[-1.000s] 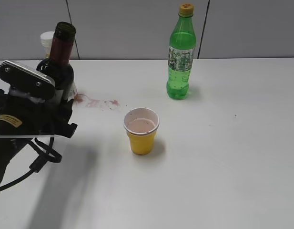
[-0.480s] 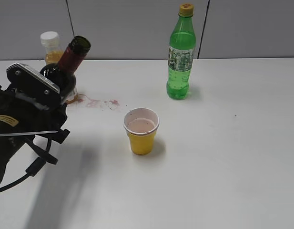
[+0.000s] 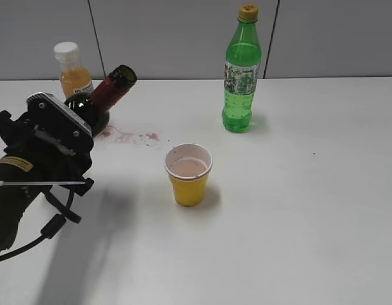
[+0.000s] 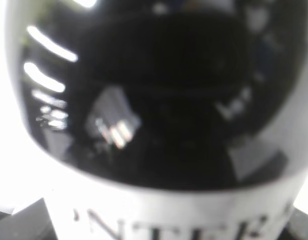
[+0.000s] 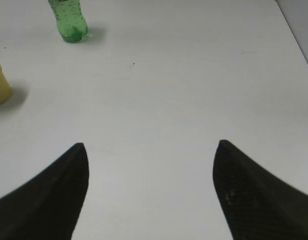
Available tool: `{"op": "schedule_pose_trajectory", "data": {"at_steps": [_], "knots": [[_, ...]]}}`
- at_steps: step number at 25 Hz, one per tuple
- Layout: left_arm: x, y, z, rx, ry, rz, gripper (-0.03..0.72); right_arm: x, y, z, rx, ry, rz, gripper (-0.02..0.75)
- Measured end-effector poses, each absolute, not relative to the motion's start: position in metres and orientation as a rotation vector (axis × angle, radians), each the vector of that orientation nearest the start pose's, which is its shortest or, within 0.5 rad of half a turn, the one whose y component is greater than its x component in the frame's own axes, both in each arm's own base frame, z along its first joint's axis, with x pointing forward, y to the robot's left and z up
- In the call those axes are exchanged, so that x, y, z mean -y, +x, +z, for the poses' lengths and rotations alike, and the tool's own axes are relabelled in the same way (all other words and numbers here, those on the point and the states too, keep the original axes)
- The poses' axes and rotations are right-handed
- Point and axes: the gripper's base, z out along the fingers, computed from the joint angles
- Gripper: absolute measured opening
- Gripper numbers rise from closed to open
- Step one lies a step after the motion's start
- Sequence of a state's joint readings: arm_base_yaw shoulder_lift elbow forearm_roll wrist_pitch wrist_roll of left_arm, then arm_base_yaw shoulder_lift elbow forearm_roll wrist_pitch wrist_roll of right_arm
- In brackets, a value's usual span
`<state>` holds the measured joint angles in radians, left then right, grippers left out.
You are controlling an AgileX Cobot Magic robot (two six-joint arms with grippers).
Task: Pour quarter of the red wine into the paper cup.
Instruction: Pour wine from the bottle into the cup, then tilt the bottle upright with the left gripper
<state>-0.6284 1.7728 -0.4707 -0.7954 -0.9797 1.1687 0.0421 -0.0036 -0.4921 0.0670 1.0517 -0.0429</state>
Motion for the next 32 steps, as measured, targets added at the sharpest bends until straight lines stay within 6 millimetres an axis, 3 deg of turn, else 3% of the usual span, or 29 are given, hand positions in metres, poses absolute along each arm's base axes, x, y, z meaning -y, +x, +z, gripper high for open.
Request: {"op": "schedule_pose_trajectory", "data": {"at_steps": [9,16,32], "knots": [[0.124,0.261,0.141,-1.688,0.961,0.769,0.530,-0.005,-0.004,0.276,-2.037,-0.089,0.080,0.586],[0.139,0.262,0.128,-1.635,1.083,0.893,0.529,-0.005,-0.004,0.276,-2.037,-0.089,0.080,0.586],[0.138,0.262,0.118,-1.522,1.284,1.130,0.529,-0.005,-0.004,0.276,-2.037,-0.090,0.079,0.586]]}}
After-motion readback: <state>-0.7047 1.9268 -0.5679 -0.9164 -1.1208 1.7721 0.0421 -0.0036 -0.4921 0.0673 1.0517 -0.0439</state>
